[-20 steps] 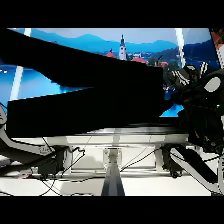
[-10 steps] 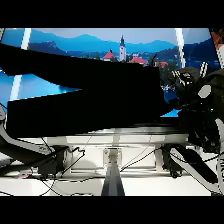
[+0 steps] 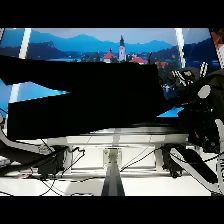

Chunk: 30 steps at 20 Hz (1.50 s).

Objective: Fold the clothes and pants, and hang the long-sleeved shirts on hangers.

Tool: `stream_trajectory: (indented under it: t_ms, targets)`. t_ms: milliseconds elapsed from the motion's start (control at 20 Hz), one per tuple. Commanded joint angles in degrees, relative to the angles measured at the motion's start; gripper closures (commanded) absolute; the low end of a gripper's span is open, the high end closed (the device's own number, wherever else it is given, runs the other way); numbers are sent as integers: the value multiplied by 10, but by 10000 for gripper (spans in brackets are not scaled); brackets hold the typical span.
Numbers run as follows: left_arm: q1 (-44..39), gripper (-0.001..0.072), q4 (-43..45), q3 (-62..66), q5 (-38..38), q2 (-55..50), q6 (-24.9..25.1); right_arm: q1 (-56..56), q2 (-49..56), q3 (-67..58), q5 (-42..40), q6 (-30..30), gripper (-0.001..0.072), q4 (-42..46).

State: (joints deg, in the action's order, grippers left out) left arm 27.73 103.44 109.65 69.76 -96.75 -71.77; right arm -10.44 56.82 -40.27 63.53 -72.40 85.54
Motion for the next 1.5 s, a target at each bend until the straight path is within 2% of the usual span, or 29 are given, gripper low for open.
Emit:
stream_trajectory:
  t_ms: [0,50,100,150,450,650,950,1200,1250,1300,1350,1400,1450]
  targets:
    - [6,700,0,0,76,16,-2,0,0,0,70,-1,683,42]
    - [6,700,0,0,77,18,-2,0,0,0,82,-2,544,49]
    - [5,700,-2,0,77,19,-2,0,0,0,87,-2,229,49]
    - [4,699,-4,0,80,19,-2,0,0,0,88,-2,-8,49]
    - [20,699,19,0,181,19,12,0,0,0,38,-2,17,46]
    - [32,699,20,0,184,11,22,0,0,0,29,-2,22,45]
    - [34,700,15,0,105,-51,21,0,0,0,24,-2,22,43]
    - [35,698,15,0,-25,-88,-2,0,0,0,-17,-2,22,42]
    - [35,677,15,0,-53,-94,-2,0,0,0,-24,-2,22,41]
    - [35,514,15,0,-75,-98,-2,0,0,0,-30,-2,22,39]
    - [34,219,15,0,-84,-101,-2,0,0,0,-34,-2,22,33]
    - [35,55,16,0,-92,-102,-13,0,0,0,-36,-2,22,28]
    - [35,71,21,1,-92,-101,-37,0,0,0,-37,-2,21,27]
